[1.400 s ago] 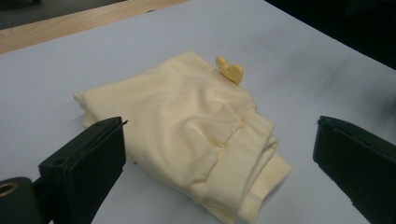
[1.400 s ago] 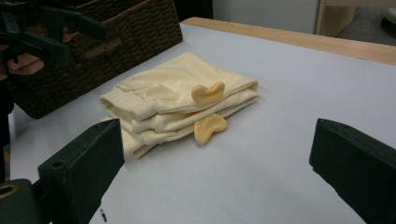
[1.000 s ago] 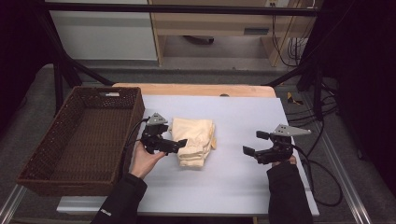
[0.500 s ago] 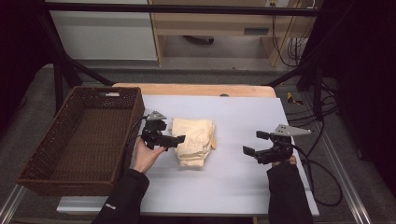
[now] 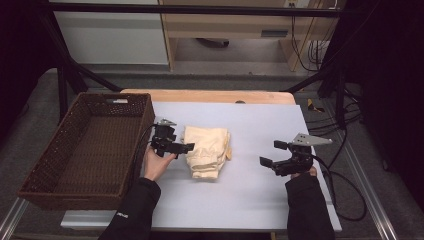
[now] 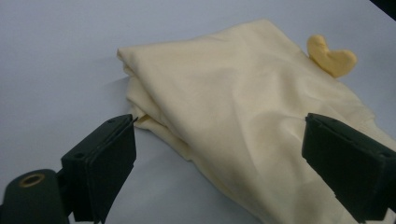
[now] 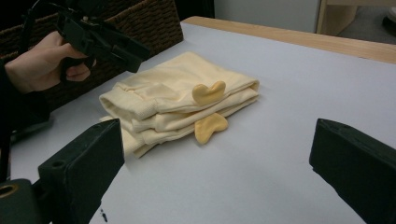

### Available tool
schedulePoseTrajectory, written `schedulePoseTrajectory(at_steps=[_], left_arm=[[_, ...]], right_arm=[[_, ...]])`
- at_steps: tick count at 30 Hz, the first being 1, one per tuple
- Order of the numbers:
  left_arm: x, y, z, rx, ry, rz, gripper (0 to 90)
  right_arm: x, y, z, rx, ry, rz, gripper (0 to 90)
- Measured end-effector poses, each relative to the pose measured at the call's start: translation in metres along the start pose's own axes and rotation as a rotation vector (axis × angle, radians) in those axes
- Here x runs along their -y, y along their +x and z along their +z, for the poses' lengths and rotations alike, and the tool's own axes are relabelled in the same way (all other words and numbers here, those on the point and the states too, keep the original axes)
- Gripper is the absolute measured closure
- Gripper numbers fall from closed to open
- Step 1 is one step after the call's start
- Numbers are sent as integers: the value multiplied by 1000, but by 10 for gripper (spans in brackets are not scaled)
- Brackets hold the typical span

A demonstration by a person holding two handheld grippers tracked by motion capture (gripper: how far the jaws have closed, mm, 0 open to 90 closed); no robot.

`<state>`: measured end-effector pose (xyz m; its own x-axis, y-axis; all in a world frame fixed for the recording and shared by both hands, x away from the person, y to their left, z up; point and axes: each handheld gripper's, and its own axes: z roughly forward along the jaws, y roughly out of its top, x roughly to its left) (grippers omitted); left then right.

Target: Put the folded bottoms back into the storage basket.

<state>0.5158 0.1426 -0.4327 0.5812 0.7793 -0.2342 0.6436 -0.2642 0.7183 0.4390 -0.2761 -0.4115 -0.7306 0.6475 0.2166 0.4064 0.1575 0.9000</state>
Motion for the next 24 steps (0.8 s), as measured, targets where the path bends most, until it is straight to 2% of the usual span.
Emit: schedulePoseTrajectory(at_steps=[13, 18, 24], left_arm=[[8, 12, 13, -8, 43, -54, 224], [14, 17, 18, 31, 46, -98, 255], [14, 15, 22, 46, 50, -109, 267]], right_arm=[[0, 0, 0, 0, 1, 0, 33], [0, 0, 0, 0, -1, -1, 33], [0, 0, 0, -2, -1, -2, 33]])
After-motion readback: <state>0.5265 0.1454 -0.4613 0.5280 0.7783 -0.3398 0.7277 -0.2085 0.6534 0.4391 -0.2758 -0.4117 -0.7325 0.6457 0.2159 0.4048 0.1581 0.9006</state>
